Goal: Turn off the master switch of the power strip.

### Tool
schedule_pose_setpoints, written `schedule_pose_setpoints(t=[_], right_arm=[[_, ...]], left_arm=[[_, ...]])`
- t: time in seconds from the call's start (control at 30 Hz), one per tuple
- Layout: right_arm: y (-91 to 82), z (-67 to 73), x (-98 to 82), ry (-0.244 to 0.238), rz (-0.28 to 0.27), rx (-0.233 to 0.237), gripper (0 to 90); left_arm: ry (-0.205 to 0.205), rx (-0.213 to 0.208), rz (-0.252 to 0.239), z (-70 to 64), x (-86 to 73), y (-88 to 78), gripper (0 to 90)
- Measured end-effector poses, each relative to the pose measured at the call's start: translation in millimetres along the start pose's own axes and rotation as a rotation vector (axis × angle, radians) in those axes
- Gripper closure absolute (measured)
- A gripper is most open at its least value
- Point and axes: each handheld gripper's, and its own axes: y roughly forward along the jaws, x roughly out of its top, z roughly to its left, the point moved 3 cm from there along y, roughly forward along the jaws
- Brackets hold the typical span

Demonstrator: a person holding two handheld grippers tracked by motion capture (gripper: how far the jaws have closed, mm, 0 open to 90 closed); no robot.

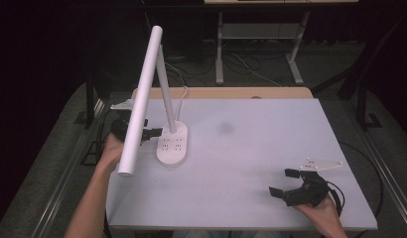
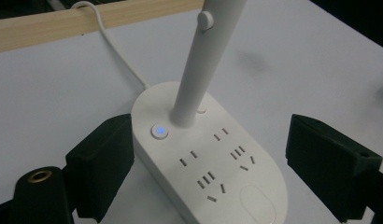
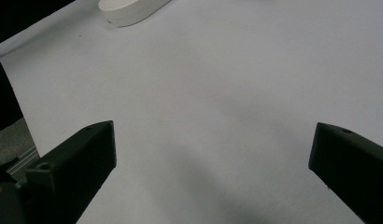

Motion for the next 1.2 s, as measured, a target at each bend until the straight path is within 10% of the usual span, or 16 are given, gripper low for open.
schedule_pose_setpoints(t=[1.2], right_arm=[[0.9,-2.4,-3.3,-0.003,0.026,-0.003,0.3]], left_arm=[[-0.03,0.041,0.038,31.1,-0.2,35.0,52.5]])
